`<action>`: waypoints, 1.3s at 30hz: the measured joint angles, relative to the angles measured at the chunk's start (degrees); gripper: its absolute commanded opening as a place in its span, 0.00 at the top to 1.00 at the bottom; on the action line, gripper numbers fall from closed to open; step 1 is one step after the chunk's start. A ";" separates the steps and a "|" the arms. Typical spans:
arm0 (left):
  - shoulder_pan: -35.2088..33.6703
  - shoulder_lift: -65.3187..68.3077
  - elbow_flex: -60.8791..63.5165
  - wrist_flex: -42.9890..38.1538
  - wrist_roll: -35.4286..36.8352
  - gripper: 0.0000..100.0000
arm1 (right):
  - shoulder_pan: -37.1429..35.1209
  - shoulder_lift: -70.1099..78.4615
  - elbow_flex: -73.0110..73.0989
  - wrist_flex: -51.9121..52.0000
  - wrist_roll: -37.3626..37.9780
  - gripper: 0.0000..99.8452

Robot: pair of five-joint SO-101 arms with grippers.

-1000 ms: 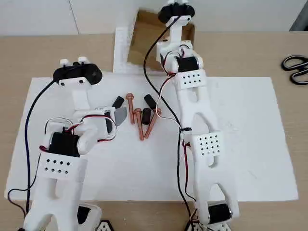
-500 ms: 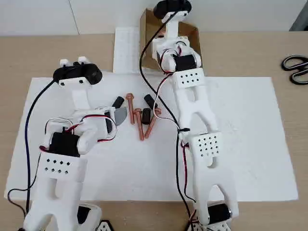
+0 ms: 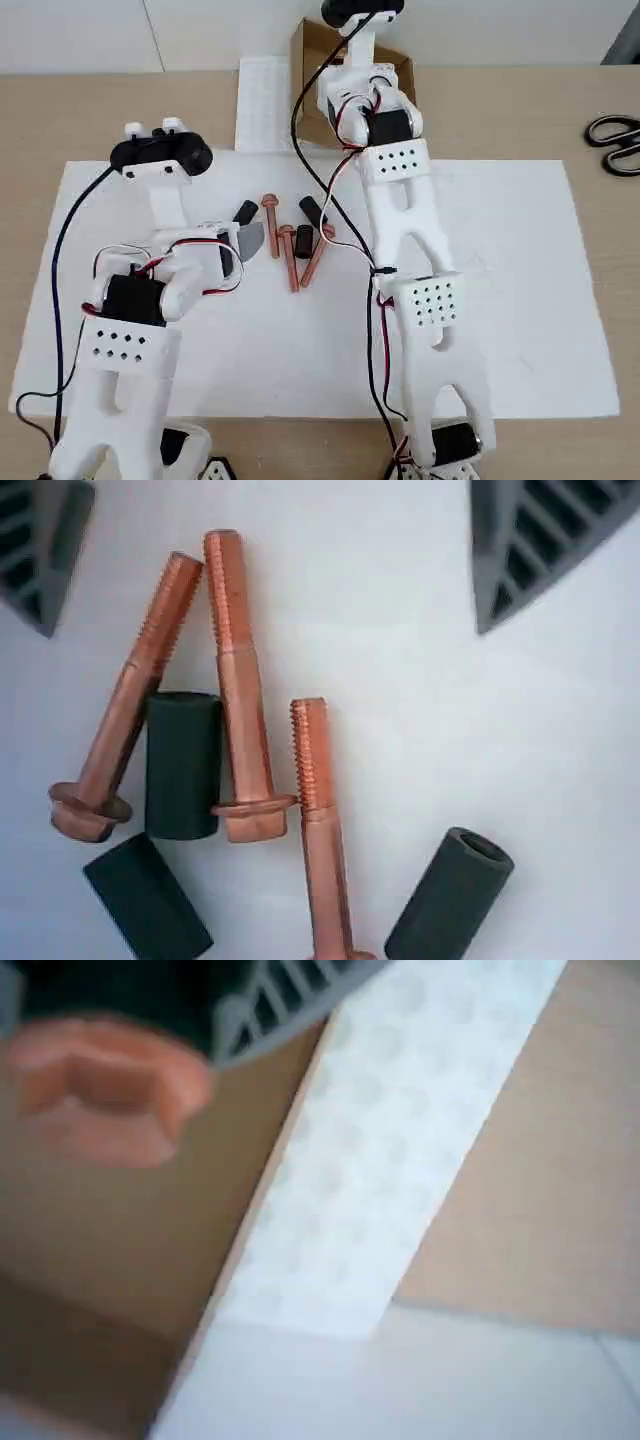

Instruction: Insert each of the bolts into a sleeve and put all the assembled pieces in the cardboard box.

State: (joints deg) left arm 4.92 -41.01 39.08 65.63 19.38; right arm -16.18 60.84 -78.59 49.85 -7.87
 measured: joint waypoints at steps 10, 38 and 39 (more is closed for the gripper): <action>0.00 0.00 0.00 0.00 0.00 0.74 | 0.00 7.30 -0.09 -15.47 0.00 1.00; 0.00 0.00 1.32 0.00 0.00 0.74 | -7.12 18.11 -0.09 -20.04 0.09 0.87; 0.00 0.00 1.32 0.00 0.00 0.74 | -7.12 18.11 -0.09 -20.04 0.09 0.87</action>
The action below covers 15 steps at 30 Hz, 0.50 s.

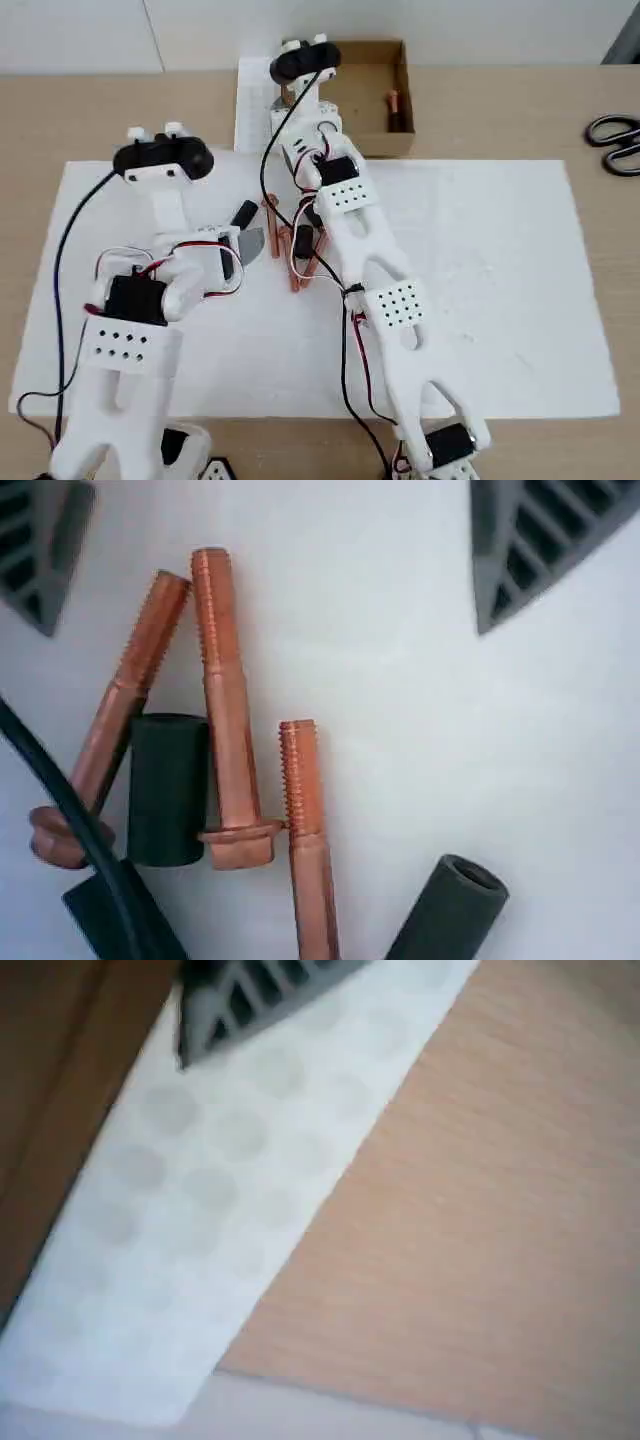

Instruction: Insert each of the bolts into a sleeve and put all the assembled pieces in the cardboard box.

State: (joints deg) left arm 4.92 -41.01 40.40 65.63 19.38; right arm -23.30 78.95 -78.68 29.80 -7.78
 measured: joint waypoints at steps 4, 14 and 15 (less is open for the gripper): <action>0.00 0.00 0.00 0.00 0.00 0.74 | -0.09 0.44 0.00 0.00 0.00 0.87; 0.00 0.00 0.00 0.00 0.00 0.74 | -1.05 3.16 -0.09 -0.09 0.00 0.87; 0.00 0.00 0.00 0.00 0.00 0.74 | -1.05 3.16 -0.09 -0.09 0.00 0.87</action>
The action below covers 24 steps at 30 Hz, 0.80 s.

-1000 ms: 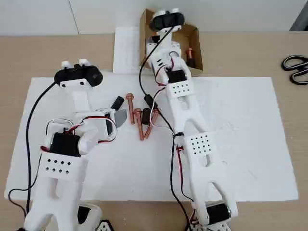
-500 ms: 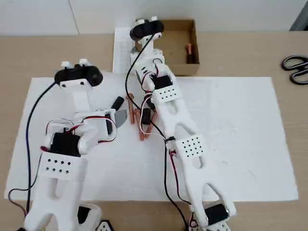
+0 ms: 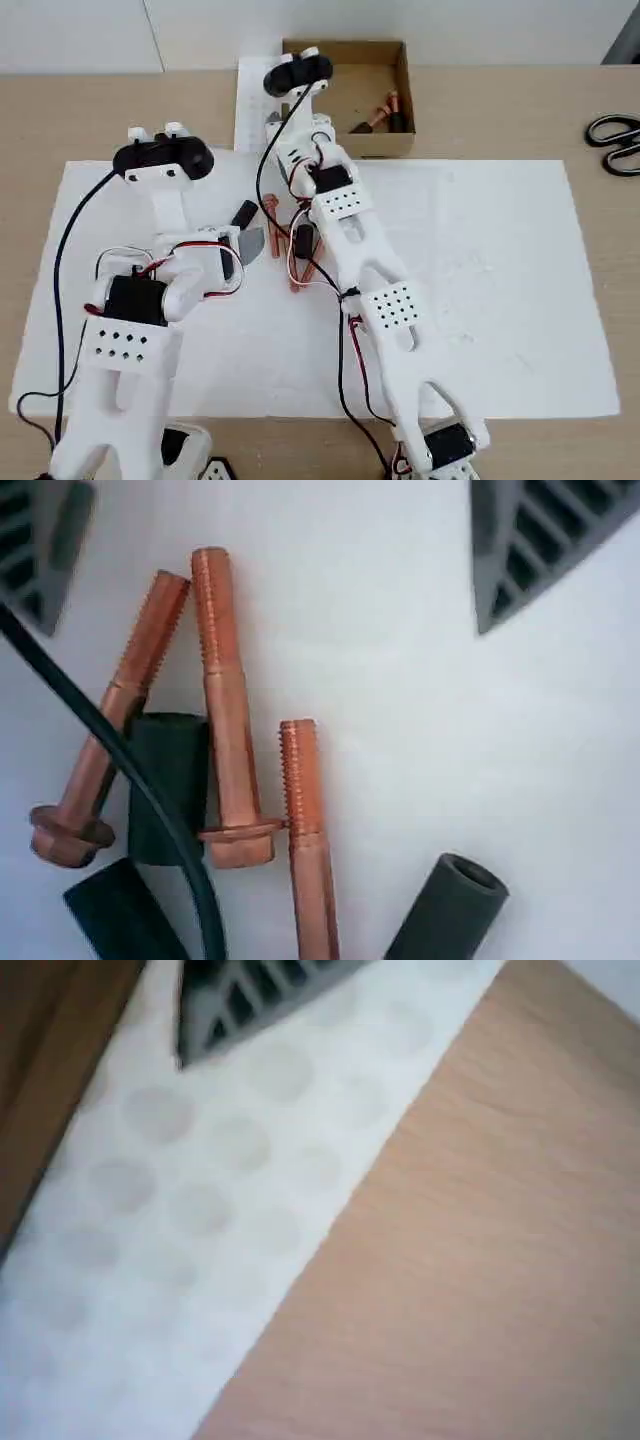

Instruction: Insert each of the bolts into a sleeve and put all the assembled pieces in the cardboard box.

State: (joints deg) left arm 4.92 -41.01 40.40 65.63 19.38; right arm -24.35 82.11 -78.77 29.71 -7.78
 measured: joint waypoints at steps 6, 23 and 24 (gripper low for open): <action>0.00 0.00 0.00 0.00 0.00 0.74 | 0.00 0.00 0.00 1.41 0.00 0.92; 0.00 0.00 0.00 0.00 0.00 0.74 | 0.18 -0.09 -0.09 2.46 2.55 1.00; 0.00 0.00 0.00 0.00 0.00 0.74 | 0.18 -0.09 -0.09 2.46 2.55 1.00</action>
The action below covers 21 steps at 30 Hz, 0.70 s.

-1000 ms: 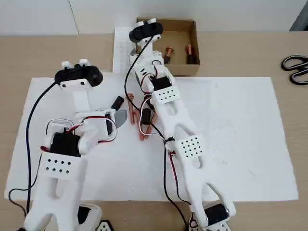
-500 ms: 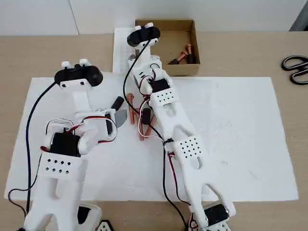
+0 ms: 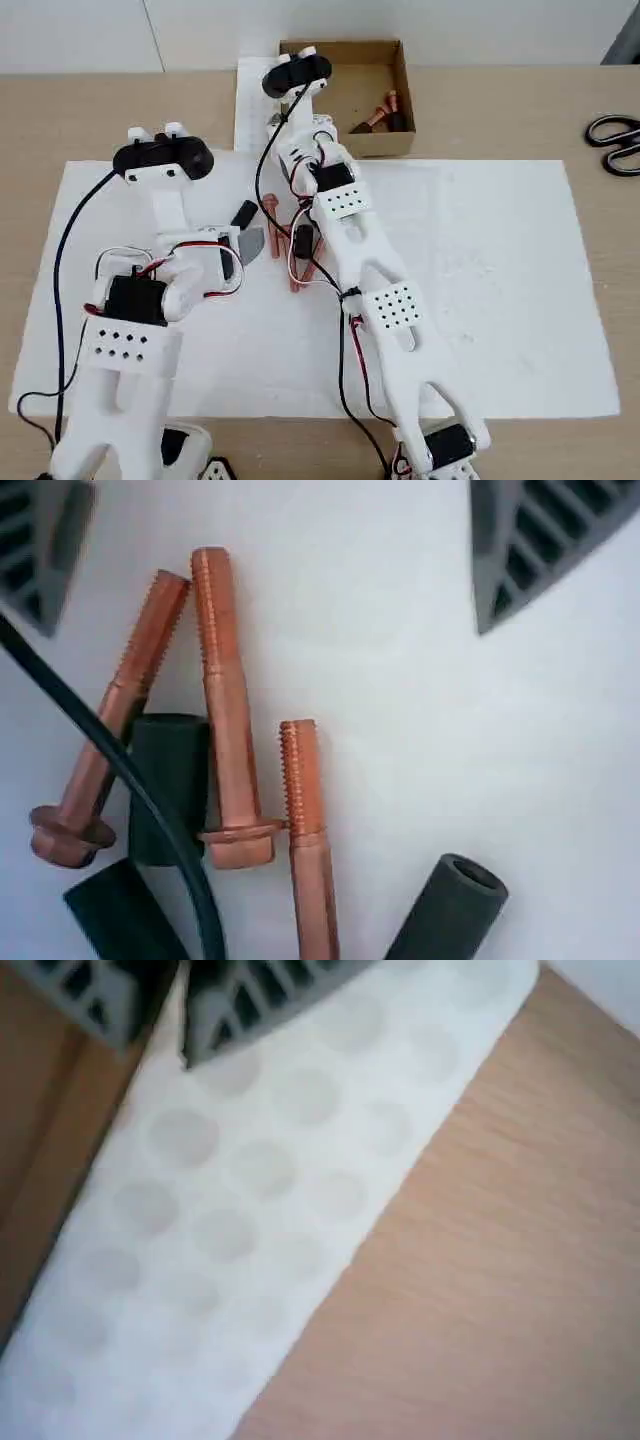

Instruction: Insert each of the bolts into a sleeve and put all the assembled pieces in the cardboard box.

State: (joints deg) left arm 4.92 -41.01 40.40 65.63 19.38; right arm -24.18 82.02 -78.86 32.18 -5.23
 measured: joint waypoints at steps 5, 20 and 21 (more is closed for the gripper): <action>0.00 0.00 0.00 0.00 0.00 0.74 | -0.53 0.00 -0.09 0.00 0.18 1.00; 0.00 0.00 0.00 0.00 0.00 0.74 | -3.60 -0.88 0.00 0.26 0.35 1.00; 0.00 0.00 0.00 0.00 0.00 0.74 | -4.04 -0.88 0.00 0.26 0.35 1.00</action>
State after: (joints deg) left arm 4.92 -41.01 40.40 65.63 19.38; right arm -28.22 81.14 -78.86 32.44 -4.88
